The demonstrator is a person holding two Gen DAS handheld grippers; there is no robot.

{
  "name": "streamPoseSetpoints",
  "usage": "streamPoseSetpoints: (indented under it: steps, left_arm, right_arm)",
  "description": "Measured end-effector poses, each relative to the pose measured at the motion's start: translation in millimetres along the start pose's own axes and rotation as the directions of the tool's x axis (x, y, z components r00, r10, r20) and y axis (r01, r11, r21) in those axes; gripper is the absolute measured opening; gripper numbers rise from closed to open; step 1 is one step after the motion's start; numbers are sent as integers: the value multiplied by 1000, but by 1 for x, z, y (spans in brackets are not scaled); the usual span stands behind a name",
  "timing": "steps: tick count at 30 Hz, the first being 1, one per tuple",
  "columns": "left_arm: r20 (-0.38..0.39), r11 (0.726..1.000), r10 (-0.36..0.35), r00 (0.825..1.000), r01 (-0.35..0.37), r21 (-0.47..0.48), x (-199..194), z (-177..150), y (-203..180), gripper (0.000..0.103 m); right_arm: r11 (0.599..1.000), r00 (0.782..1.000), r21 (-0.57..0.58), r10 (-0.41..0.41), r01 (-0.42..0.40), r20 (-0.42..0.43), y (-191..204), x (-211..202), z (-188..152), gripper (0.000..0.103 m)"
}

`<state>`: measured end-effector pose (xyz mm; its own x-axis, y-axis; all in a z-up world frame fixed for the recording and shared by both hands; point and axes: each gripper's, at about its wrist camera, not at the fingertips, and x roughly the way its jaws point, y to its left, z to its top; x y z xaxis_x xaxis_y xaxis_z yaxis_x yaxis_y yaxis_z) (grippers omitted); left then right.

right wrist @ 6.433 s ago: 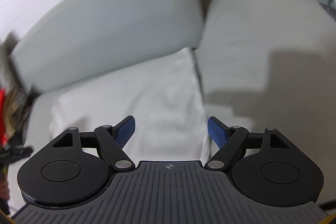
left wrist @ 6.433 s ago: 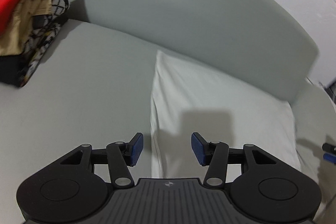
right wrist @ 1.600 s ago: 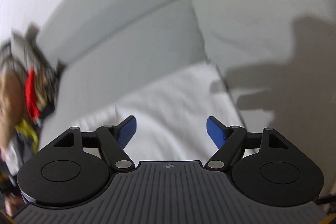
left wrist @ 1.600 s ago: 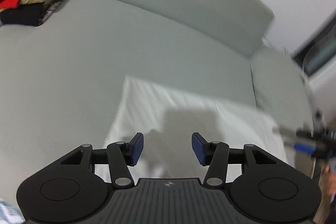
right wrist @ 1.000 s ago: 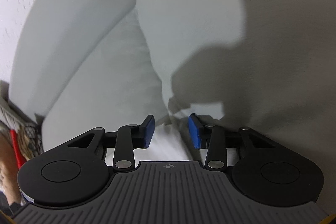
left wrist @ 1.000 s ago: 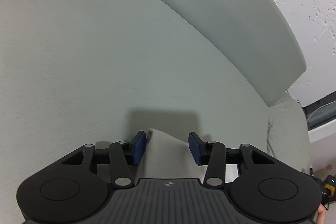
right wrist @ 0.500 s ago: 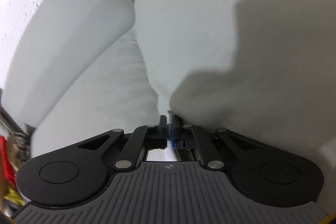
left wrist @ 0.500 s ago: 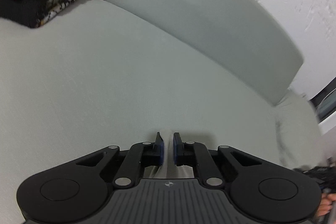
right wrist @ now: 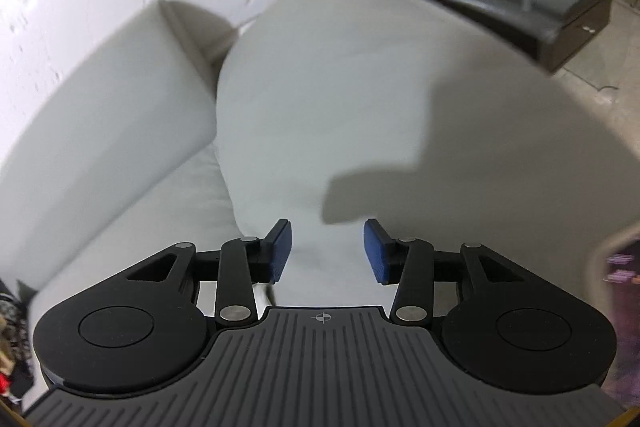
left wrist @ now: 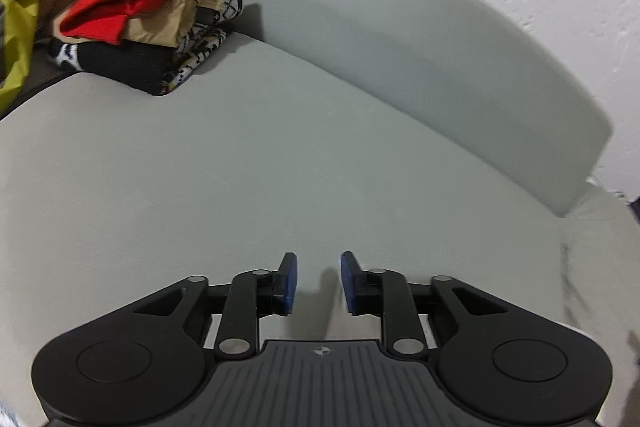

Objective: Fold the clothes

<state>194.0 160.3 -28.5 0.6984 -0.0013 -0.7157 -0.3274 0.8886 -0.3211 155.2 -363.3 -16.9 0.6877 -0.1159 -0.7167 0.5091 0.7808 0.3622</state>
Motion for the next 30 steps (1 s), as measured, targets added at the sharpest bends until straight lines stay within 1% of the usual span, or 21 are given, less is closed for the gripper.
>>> streamPoseSetpoints:
  steps: [3, 4, 7, 9, 10, 11, 13, 14, 15, 16, 17, 18, 19, 20, 21, 22, 24, 26, 27, 28, 30]
  left_arm:
    - [-22, 997, -68, 997, 69, 43, -33, -21, -13, 29]
    - [-43, 993, -96, 994, 99, 72, -43, -32, -22, 30]
    - [-110, 971, -169, 979, 185, 154, -74, -66, -47, 31]
    - [-137, 953, -182, 974, 209, 220, -91, -86, -61, 32]
    - [-148, 943, -183, 972, 216, 255, -99, -97, -67, 35]
    - [-146, 932, -167, 975, 205, 299, -103, -109, -74, 39]
    - [-146, 914, -131, 981, 176, 366, -98, -130, -83, 39]
    - [-146, 906, -115, 983, 164, 390, -91, -140, -86, 37]
    - [-144, 900, -116, 983, 166, 402, -83, -147, -86, 36]
    - [-129, 894, -117, 985, 161, 418, -75, -154, -86, 36]
    - [-99, 886, -106, 989, 139, 443, -69, -161, -89, 35]
    - [-66, 877, -93, 993, 114, 467, -63, -168, -92, 35]
    - [-26, 869, -79, 997, 81, 488, -56, -173, -93, 32]
    - [0, 862, -67, 998, 58, 504, -52, -178, -94, 23]
    - [-2, 859, -53, 999, 47, 509, -49, -182, -93, 19]
    - [-21, 864, -43, 999, 48, 501, -46, -185, -90, 18]
    - [-62, 879, -39, 997, 64, 472, -47, -191, -83, 18]
    - [-69, 882, -42, 997, 70, 465, -55, -196, -78, 18]
    - [-78, 889, -38, 996, 70, 453, -59, -197, -75, 18]
    - [-87, 891, -34, 996, 69, 449, -63, -199, -74, 18]
    - [-109, 888, -16, 994, 64, 455, -72, -204, -73, 18]
  right_arm:
    - [998, 997, 0, 59, -59, -50, -11, -33, -1, 47]
    - [997, 994, -6, 80, -81, -71, -16, -43, 1, 46]
    - [987, 984, -50, 146, -152, -105, -17, -91, -28, 45]
    - [976, 974, -85, 189, -200, -126, -8, -112, -51, 45]
    - [969, 968, -103, 210, -224, -137, -3, -121, -62, 45]
    - [961, 961, -132, 221, -244, -166, 0, -121, -73, 45]
    - [938, 942, -203, 230, -282, -246, 4, -114, -92, 41]
    - [925, 931, -239, 225, -297, -287, 9, -111, -104, 36]
    - [910, 925, -275, 220, -309, -310, 16, -108, -116, 33]
    - [895, 921, -311, 218, -321, -322, 23, -104, -128, 32]
    - [878, 917, -345, 216, -332, -334, 29, -101, -140, 31]
    - [859, 920, -385, 216, -339, -328, 38, -99, -151, 31]
    - [839, 925, -425, 215, -339, -314, 46, -98, -160, 31]
    - [825, 930, -458, 202, -330, -306, 51, -96, -166, 32]
    - [812, 935, -491, 178, -315, -306, 54, -93, -172, 32]
    - [802, 939, -520, 142, -295, -314, 53, -90, -178, 32]
    - [798, 941, -531, 124, -283, -314, 46, -92, -184, 32]
    - [809, 937, -510, 133, -291, -323, 35, -101, -187, 32]
    - [817, 934, -495, 139, -295, -328, 28, -105, -188, 32]
    - [830, 930, -472, 139, -297, -341, 24, -103, -187, 32]
    - [868, 906, -405, 111, -288, -408, 16, -100, -186, 34]
